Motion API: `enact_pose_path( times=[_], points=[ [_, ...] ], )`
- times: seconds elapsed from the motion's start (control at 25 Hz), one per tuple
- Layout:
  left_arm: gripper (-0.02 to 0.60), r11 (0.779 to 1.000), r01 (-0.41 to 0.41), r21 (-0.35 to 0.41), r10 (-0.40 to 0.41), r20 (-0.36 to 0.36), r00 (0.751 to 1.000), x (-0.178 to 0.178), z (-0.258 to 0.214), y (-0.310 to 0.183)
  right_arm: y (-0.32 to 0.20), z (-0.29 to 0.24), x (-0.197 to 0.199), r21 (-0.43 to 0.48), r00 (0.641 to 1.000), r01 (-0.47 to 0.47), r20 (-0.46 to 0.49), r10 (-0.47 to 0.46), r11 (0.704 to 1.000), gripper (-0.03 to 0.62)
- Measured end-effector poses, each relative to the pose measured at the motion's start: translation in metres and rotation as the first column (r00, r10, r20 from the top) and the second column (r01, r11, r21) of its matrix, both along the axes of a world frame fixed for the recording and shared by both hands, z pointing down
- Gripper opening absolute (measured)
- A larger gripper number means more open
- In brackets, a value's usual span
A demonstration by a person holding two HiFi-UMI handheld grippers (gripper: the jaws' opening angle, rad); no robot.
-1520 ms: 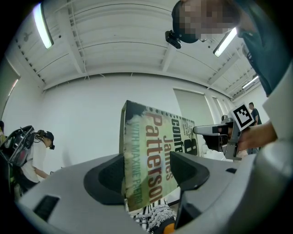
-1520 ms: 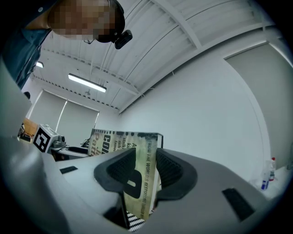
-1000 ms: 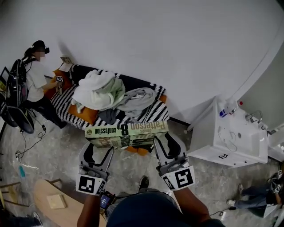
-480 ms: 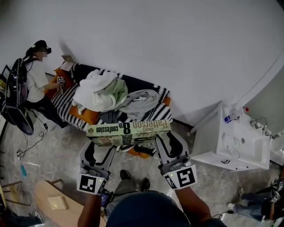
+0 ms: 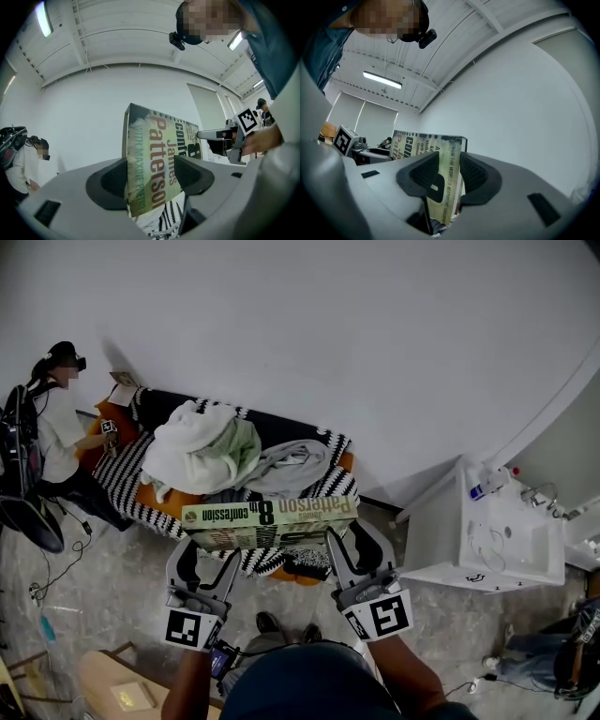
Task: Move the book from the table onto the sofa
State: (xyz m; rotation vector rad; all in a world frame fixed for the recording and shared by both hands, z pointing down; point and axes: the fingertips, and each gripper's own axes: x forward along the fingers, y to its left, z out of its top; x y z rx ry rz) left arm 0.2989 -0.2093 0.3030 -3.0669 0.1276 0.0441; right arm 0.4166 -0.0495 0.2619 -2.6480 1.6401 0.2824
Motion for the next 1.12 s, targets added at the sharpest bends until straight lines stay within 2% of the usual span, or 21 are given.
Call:
enact_pose_path(
  times=[0.16,0.4,0.56,0.72,0.96,1.12],
  points=[
    [0.29,0.999,-0.03,0.01,0.03,-0.025,0.999,0.009,0.001,-0.022,-0.019,0.003,0.004,-0.003,1.0,-0.03,-0.006,0.03,1.0,0.149],
    [0.29,0.999,-0.051,-0.008,0.051,-0.014,0.999,0.019,0.008,-0.041,-0.036,0.006,0.012,-0.011,0.999,-0.053,-0.005,0.053,0.999,0.149],
    [0.29,0.998,-0.053,-0.019,0.053,0.005,0.999,0.04,0.014,-0.051,-0.046,0.012,0.034,-0.02,0.998,-0.054,0.011,0.054,0.998,0.149],
    [0.29,0.999,-0.03,-0.036,0.032,0.057,0.998,0.078,0.019,-0.062,-0.06,0.018,0.075,-0.026,0.998,-0.031,0.046,0.032,0.999,0.149],
    [0.29,1.0,0.022,-0.016,-0.021,0.047,0.999,0.094,0.023,-0.068,-0.07,0.022,0.099,-0.01,0.999,0.026,0.045,-0.026,1.0,0.149],
    [0.29,0.999,0.051,-0.015,-0.051,0.004,0.999,0.096,0.022,-0.068,-0.076,0.022,0.106,0.001,0.998,0.061,0.027,-0.061,0.998,0.149]
  ],
)
